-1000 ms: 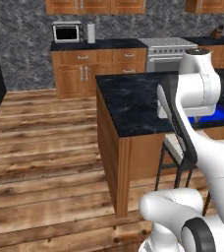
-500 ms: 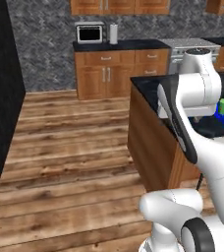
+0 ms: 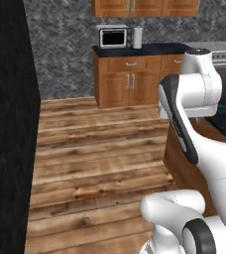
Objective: There is a tray on the dining counter. Grab the cup, mug, and pitcher and place them on the tray. The pitcher may be placed next to the tray if it cannot fit the tray.
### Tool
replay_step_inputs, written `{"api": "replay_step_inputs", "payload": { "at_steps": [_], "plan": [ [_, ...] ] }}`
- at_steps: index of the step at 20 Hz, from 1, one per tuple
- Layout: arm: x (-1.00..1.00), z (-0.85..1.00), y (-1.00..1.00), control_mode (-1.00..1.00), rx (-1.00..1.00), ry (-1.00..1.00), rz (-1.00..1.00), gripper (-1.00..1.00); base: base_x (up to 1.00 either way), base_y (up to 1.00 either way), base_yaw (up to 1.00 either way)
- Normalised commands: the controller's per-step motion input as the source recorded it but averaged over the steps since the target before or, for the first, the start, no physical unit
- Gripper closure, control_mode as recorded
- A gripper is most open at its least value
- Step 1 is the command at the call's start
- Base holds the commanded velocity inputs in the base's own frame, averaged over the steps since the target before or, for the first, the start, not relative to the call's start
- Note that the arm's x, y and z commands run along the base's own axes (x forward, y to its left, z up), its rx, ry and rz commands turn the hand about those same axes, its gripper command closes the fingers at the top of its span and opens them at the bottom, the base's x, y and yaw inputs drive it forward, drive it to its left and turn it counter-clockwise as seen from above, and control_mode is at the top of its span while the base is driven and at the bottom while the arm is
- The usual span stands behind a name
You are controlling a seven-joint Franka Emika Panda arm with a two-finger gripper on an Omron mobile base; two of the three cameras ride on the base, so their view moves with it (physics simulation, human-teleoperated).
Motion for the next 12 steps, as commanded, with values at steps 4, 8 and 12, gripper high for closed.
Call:
{"api": "replay_step_inputs", "payload": {
  "at_steps": [4, 8, 12],
  "plan": [
    [0.00, 0.00, 0.00, 1.00, 0.00, 0.00, 0.00, -1.00, 1.00, 0.78, -0.20],
    [0.00, 0.00, 0.00, 1.00, 0.00, 0.00, 0.00, -1.00, 1.00, 0.86, -0.26],
    [0.00, 0.00, 0.00, 1.00, 0.00, 0.00, 0.00, -1.00, 1.00, 0.88, -0.26]
  ]
}}
